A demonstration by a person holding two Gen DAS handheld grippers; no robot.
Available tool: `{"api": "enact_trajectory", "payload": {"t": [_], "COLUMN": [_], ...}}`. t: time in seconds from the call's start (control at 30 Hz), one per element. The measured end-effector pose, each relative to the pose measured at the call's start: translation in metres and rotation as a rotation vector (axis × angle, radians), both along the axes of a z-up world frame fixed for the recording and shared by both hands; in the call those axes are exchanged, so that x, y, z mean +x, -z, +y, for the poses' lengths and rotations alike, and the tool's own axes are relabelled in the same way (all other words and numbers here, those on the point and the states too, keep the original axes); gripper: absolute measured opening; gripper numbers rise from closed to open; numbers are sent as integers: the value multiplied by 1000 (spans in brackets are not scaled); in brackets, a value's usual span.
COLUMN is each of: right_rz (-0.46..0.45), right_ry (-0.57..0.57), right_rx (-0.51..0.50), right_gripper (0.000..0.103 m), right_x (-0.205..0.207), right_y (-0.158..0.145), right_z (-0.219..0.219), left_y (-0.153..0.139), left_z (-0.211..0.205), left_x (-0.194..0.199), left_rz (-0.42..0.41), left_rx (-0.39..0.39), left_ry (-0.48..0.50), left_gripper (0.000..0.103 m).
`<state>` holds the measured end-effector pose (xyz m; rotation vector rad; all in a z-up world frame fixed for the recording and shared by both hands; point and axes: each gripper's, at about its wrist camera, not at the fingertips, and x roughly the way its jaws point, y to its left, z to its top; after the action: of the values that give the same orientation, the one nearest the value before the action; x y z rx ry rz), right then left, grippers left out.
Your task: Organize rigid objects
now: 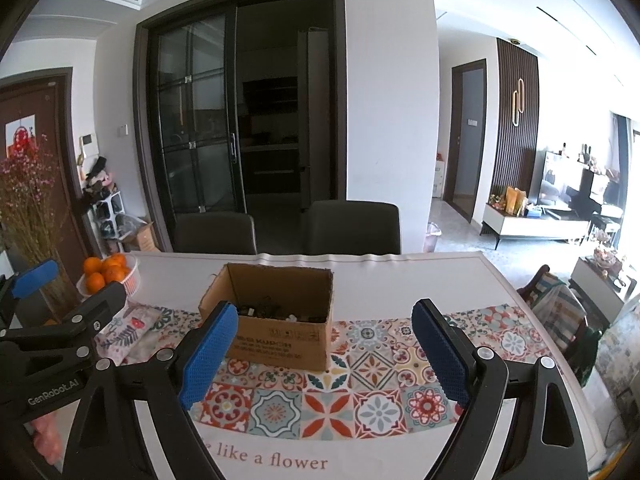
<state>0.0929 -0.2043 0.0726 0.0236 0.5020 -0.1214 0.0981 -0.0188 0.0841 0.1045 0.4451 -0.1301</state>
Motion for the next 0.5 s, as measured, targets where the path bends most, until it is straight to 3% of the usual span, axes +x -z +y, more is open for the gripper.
{"api": "enact_trajectory", "payload": {"t": [0.5], "right_rz": [1], "right_ry": [-6], "right_rx": [2], "right_gripper": [90], "right_x": [1], "right_y": [-2], "right_z": [1], "left_y": [-4], "left_z": [-5], "left_x": [-1], "left_rz": [-6], "left_rx": [-1], "left_ry": [-2], "left_gripper": [103]}}
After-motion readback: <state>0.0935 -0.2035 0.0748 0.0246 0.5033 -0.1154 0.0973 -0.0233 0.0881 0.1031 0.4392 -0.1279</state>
